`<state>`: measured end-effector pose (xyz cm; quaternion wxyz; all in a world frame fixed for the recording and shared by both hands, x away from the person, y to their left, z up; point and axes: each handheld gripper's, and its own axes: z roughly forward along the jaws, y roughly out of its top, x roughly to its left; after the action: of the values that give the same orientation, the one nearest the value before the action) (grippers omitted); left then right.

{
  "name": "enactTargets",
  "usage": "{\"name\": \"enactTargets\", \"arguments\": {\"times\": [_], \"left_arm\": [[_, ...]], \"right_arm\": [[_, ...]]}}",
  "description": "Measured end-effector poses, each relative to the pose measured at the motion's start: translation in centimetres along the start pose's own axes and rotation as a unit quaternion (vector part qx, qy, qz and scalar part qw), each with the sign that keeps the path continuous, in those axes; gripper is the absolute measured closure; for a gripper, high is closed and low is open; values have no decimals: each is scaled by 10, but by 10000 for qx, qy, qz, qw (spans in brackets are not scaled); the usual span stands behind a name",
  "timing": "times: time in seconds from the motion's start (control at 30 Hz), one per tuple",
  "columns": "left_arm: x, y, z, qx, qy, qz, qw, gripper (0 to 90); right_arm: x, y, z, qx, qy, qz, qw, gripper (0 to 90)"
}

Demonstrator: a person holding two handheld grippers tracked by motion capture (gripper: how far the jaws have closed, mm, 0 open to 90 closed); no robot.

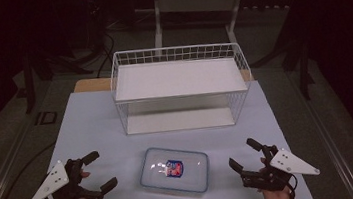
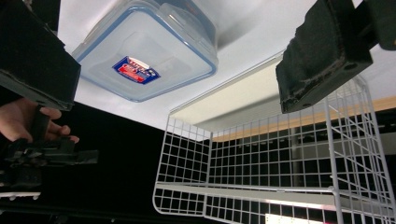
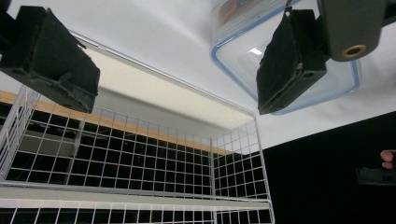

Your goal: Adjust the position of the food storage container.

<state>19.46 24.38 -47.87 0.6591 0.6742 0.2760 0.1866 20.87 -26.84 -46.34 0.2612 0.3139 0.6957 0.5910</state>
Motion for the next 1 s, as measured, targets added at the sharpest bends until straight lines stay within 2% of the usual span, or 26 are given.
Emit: {"name": "enactTargets", "arguments": {"times": [0.2, 0.3, 0.43, 0.53, 0.6, 0.63, 0.7, 0.77, 0.83, 0.87, 0.97, 1.0], "left_arm": [[-2, 2, 1, -6, -93, 32, 10000, 0], [-3, 3, 3, 49, -180, -38, 9998, 0], [-5, 6, 6, 150, -250, -244, 9993, 0], [-10, 10, 11, 253, -468, -298, 9981, 0], [-15, 14, 17, 319, -738, -406, 9959, 6], [-19, 16, 20, 379, -752, -394, 9957, 26], [-27, 19, 27, 486, -992, -356, 9932, 54], [-35, 21, 34, 621, -1182, -205, 9908, 78], [-44, 23, 42, 753, -1290, -114, 9887, 151], [-47, 23, 46, 858, -1362, -95, 9869, 158], [-58, 22, 56, 1066, -1600, -40, 9813, 323], [-60, 21, 59, 1124, -1664, 19, 9796, 403]], "right_arm": [[0, 2, -1, -41, -46, -75, 10000, 133], [0, 4, -2, -49, -43, -85, 9999, 132], [-1, 5, -2, -74, -60, -86, 9999, 132], [-1, 7, -3, -105, -53, -70, 9999, 132], [0, 7, -2, -94, -49, -79, 9999, 132], [0, 7, -2, -100, -50, -74, 9999, 132], [-1, 7, -2, -102, -47, -61, 9999, 132], [-1, 7, -2, -112, -66, -42, 9999, 132], [-1, 7, -3, -118, -66, -23, 9999, 132], [-1, 7, -3, -120, -71, -31, 9999, 132], [-1, 8, -3, -121, -59, -35, 9999, 133], [-1, 8, -3, -120, -46, -34, 9999, 132]]}}
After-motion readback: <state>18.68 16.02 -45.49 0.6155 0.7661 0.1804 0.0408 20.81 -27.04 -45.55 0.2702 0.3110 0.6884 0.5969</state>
